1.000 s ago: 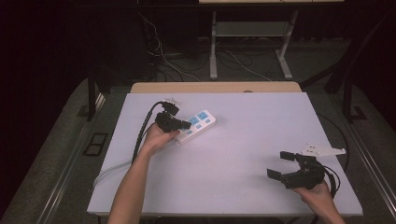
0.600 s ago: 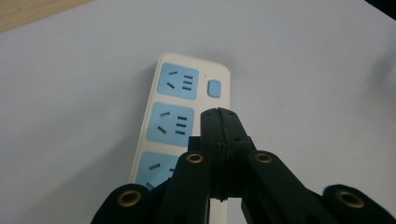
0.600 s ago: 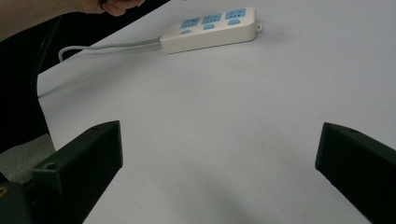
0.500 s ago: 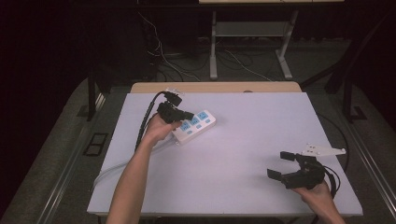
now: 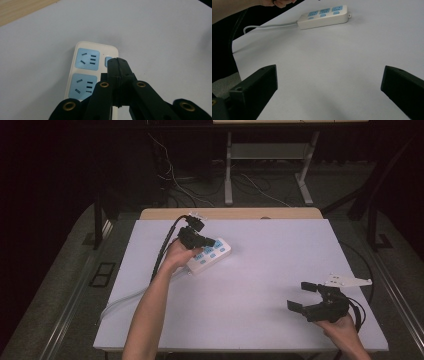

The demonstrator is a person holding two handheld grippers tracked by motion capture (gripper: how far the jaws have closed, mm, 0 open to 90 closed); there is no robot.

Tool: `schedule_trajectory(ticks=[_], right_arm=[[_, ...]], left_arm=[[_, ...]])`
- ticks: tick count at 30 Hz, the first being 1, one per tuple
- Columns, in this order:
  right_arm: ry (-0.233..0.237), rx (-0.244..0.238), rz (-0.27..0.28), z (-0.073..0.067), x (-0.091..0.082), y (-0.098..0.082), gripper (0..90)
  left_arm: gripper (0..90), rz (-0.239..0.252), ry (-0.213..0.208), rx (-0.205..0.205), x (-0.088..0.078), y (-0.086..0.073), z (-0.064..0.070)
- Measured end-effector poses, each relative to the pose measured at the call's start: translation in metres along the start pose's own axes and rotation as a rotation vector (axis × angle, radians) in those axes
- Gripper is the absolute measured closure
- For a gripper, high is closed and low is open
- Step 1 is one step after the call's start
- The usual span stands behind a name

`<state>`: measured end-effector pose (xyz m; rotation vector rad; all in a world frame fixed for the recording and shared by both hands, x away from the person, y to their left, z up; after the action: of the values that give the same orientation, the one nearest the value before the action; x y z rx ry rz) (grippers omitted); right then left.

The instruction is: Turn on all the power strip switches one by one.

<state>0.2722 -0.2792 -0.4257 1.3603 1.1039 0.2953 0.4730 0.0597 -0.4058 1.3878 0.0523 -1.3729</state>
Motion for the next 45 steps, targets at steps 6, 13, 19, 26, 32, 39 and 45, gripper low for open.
schedule_trajectory(ticks=[6, 13, 19, 26, 32, 39, 45], right_arm=[[0.001, -0.001, -0.002, 0.0, 0.0, 0.0, 0.5], [0.001, -0.002, 0.0, 0.0, 0.0, 0.0, 0.5], [0.001, -0.002, -0.001, 0.001, 0.0, 0.0, 0.5], [0.002, -0.003, -0.005, 0.001, 0.0, 0.0, 0.5], [0.002, -0.004, -0.006, 0.001, 0.0, 0.0, 0.5], [0.002, -0.005, -0.006, 0.001, 0.001, 0.0, 0.5], [0.002, -0.006, -0.007, 0.001, 0.001, -0.001, 0.5]], left_arm=[[89.5, -0.02, 0.002, 0.007, 0.011, -0.003, 0.001], [89.5, -0.025, 0.009, 0.0, 0.018, -0.005, -0.002], [89.5, -0.041, 0.013, -0.003, 0.023, -0.007, -0.004], [89.5, -0.065, 0.023, -0.004, 0.029, -0.013, -0.006], [89.5, -0.078, 0.034, -0.003, 0.031, -0.016, -0.009], [89.5, -0.074, 0.029, -0.008, 0.029, -0.019, -0.01], [89.5, -0.072, 0.028, -0.008, 0.028, -0.02, -0.009]])
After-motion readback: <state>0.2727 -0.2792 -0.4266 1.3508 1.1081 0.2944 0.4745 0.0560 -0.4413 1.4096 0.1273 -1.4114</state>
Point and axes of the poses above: each handheld gripper's, and its own axes: x roughly forward along the jaws, y roughly out of its top, z roughly to its right, the point moved 4 cm from there along x, roughly forward along the jaws, and after that the axes turned 9 degrees about -x, right-handed, at the moved point
